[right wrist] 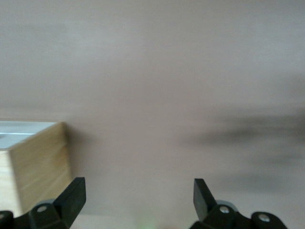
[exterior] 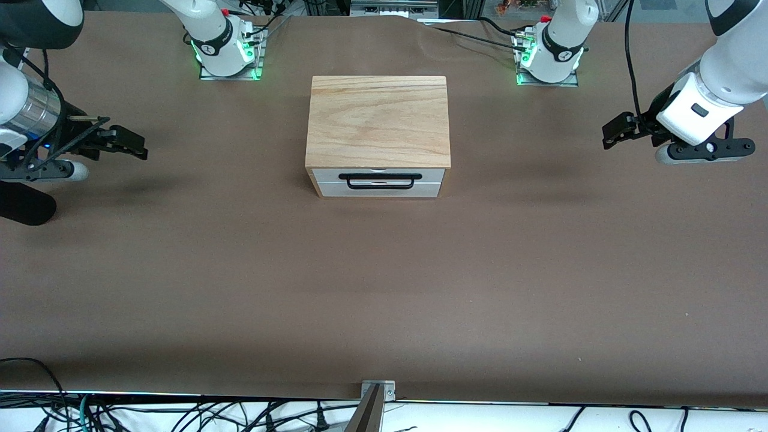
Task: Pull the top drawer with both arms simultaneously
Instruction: 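Move the right gripper and the left gripper toward the drawer front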
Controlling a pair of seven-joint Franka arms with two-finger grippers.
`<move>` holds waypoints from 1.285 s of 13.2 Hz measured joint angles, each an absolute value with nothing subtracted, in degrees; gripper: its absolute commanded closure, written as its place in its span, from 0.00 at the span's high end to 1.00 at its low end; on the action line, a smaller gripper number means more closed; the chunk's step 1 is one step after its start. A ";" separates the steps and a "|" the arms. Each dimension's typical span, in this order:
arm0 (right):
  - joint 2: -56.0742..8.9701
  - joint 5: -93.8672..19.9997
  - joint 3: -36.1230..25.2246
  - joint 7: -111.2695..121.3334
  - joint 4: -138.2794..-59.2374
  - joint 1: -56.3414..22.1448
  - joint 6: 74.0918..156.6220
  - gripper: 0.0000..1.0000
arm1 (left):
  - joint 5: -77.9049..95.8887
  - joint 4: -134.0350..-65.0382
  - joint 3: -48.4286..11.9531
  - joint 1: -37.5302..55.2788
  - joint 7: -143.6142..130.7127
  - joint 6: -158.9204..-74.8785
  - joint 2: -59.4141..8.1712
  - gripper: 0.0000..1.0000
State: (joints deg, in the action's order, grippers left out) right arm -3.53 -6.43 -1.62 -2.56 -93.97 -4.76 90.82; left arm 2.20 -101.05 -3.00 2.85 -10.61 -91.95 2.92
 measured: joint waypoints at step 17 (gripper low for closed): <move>-23.86 -71.44 -1.93 44.24 -113.19 -4.86 97.03 0.82 | 76.09 -102.43 -2.56 4.63 37.23 -109.62 -33.58 1.00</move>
